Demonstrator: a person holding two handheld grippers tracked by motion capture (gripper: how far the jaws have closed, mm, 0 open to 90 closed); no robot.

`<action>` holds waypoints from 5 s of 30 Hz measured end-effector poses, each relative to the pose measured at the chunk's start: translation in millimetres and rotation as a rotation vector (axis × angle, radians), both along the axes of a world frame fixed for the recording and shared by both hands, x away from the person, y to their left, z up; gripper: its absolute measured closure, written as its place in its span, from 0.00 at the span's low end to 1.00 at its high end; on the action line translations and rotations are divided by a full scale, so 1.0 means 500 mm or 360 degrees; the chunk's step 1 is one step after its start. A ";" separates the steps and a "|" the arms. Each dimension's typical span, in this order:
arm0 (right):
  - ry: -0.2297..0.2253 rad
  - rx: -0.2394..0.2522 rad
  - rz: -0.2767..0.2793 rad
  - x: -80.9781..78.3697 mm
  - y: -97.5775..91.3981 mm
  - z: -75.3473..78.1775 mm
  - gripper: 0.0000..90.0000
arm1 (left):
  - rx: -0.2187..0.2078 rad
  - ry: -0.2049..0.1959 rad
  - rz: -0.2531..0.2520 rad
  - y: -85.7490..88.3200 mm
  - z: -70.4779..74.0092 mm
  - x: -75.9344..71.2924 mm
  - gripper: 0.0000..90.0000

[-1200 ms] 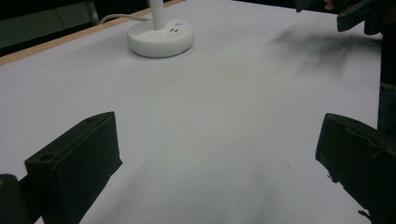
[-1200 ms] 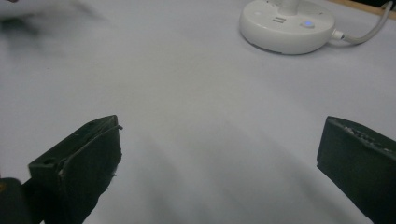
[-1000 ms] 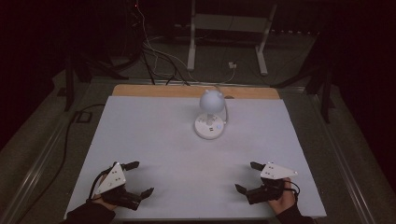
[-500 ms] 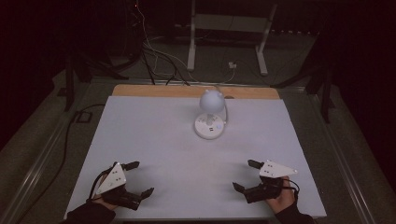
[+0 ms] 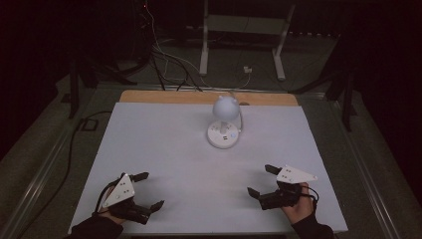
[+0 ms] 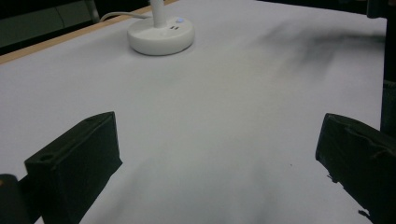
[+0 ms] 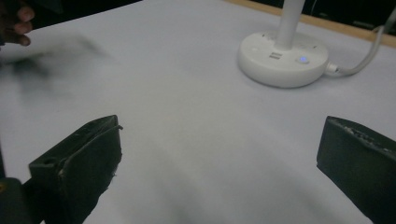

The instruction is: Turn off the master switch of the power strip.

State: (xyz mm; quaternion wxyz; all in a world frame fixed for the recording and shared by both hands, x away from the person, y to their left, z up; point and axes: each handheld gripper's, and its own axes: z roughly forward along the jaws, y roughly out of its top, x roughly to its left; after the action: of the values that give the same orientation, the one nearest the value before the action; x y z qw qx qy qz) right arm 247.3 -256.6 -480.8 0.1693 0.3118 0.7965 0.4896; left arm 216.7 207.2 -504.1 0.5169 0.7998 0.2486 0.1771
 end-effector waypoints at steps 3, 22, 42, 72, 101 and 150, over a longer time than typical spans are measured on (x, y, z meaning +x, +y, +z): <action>-0.0009 0.0001 -0.0002 0.004 0.001 0.004 0.00 | -0.0003 0.0002 -0.0001 -0.001 0.000 0.000 0.00; -0.0058 -0.0005 -0.0021 0.043 0.023 0.034 0.00 | 0.0001 0.0002 -0.0007 -0.001 0.000 0.000 0.00; -0.0074 -0.0014 -0.0035 0.086 0.050 0.051 0.00 | -0.0015 0.0007 -0.0010 0.000 0.000 0.000 0.00; -0.0013 -0.0006 -0.0088 0.183 0.087 0.040 0.03 | -0.0014 0.0007 -0.0013 0.001 0.000 -0.001 0.00; 0.0005 -0.0089 -0.0152 0.279 0.133 0.025 0.01 | -0.0017 0.0010 -0.0023 0.001 0.000 -0.001 0.00; 0.0110 -0.0213 -0.0587 0.354 0.133 0.004 0.65 | -0.0022 0.0020 -0.0030 0.002 0.000 0.000 0.00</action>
State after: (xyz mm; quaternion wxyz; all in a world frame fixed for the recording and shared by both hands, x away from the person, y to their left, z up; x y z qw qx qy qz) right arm 424.1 -189.9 -478.9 0.2491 0.4571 0.7620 0.3852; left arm 216.8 208.4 -504.1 0.5223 0.7997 0.2457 0.1655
